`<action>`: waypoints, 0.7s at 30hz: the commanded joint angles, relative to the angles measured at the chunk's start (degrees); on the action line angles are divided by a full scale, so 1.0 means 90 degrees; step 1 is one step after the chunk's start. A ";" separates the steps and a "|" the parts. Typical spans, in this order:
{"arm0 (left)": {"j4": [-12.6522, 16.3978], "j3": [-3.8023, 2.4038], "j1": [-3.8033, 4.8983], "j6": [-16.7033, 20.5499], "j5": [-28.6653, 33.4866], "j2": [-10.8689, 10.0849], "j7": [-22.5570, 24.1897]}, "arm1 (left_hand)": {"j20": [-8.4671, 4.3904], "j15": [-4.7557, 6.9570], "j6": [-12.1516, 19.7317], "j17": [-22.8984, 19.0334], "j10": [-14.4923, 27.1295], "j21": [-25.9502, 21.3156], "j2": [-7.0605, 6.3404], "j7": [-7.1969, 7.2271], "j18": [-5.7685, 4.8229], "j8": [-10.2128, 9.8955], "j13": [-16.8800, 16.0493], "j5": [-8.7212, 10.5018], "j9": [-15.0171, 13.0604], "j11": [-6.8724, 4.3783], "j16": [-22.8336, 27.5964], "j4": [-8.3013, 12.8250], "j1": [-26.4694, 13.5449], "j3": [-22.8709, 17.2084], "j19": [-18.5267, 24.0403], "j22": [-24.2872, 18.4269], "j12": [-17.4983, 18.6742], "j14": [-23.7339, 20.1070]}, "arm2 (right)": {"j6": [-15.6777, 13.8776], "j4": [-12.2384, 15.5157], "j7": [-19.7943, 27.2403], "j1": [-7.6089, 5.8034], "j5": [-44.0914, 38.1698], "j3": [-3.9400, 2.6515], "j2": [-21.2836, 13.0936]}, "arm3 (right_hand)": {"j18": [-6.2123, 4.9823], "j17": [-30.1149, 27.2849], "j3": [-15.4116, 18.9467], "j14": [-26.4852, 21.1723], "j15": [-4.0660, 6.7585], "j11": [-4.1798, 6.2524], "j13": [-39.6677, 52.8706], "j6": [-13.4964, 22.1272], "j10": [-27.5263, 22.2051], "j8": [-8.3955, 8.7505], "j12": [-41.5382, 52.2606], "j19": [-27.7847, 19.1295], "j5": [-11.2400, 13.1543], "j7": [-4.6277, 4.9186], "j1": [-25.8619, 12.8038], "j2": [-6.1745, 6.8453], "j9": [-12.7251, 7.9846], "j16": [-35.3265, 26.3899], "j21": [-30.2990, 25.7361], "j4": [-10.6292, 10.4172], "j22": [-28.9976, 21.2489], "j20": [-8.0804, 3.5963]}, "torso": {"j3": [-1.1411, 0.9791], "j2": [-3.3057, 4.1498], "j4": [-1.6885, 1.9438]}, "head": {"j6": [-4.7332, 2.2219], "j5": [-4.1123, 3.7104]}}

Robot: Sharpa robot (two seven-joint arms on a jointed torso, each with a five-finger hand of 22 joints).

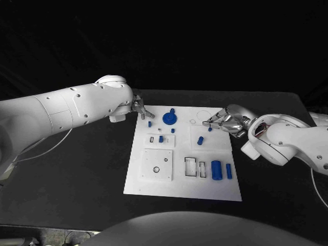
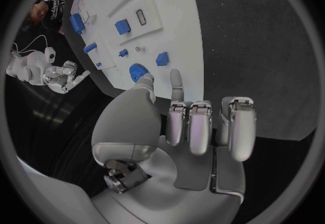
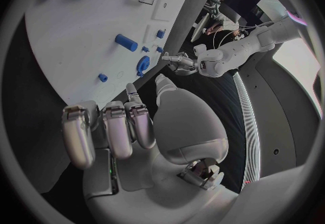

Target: Assemble the parts on the task board

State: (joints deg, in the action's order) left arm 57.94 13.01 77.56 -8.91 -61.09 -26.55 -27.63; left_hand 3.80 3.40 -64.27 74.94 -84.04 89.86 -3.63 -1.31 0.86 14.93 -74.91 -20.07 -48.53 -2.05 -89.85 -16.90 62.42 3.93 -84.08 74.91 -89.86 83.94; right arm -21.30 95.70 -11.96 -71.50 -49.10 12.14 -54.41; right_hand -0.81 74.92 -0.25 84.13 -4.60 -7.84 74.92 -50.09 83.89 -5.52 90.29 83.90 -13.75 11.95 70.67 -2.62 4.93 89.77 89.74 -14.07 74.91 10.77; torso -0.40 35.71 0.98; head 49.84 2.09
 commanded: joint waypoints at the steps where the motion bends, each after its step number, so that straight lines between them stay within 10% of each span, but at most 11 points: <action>1: -0.0045 0.0001 -0.0016 -0.0243 -0.0051 0.0053 0.0021 | -0.0028 0.0009 0.0016 0.1673 -0.0662 0.0015 -0.0004 -0.0008 -0.0096 -0.0021 -0.1677 0.0025 0.0012 0.0039 -0.0016 0.0003 0.0084 -0.0030 -0.0658 0.1676 -0.0016 0.0673 | 0.0070 0.0008 0.0007 0.0005 -0.0054 0.0001 0.0009 | 0.0090 0.1675 -0.0003 0.0652 -0.0047 -0.0047 0.1675 0.0017 0.0679 -0.0024 -0.0032 0.0678 -0.0024 0.0029 0.0044 -0.0020 -0.0006 0.0026 0.0028 0.0025 0.1677 0.0051 | 0.0000 0.0006 -0.0005 | 0.0001 -0.0002; 21: -0.0240 0.0005 -0.0064 -0.0566 -0.0058 0.0322 -0.0107 | -0.0018 -0.0003 -0.0022 0.1673 -0.0662 0.0015 0.0118 -0.0015 -0.0096 -0.0104 -0.1677 0.0038 0.0088 0.0047 -0.0016 0.0008 0.0215 -0.0084 -0.0658 0.1676 -0.0016 0.0673 | 0.0083 0.0013 0.0003 0.0005 -0.0054 0.0000 0.0037 | 0.0090 0.1675 -0.0003 0.0652 -0.0047 -0.0047 0.1675 0.0017 0.0679 -0.0024 -0.0032 0.0678 -0.0024 0.0029 0.0044 -0.0020 -0.0006 0.0026 0.0028 0.0025 0.1677 0.0051 | 0.0001 0.0000 0.0007 | 0.0009 -0.0040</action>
State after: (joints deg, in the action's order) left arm 55.85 13.06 77.00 -12.13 -61.30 -23.85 -28.21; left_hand 3.80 3.40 -64.27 74.93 -84.04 89.86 -2.56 -1.31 0.86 14.29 -74.90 -20.07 -47.81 -2.05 -89.85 -16.90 63.93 3.60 -84.08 74.91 -89.86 83.94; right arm -21.29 95.77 -11.97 -71.49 -49.10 12.14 -54.13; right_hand -0.81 74.94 -0.25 84.13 -4.60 -7.84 74.93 -50.09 83.89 -5.52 90.29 83.90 -13.75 11.95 70.67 -2.62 4.93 89.77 89.74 -14.07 74.95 10.77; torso -0.40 35.72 1.02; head 49.92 1.82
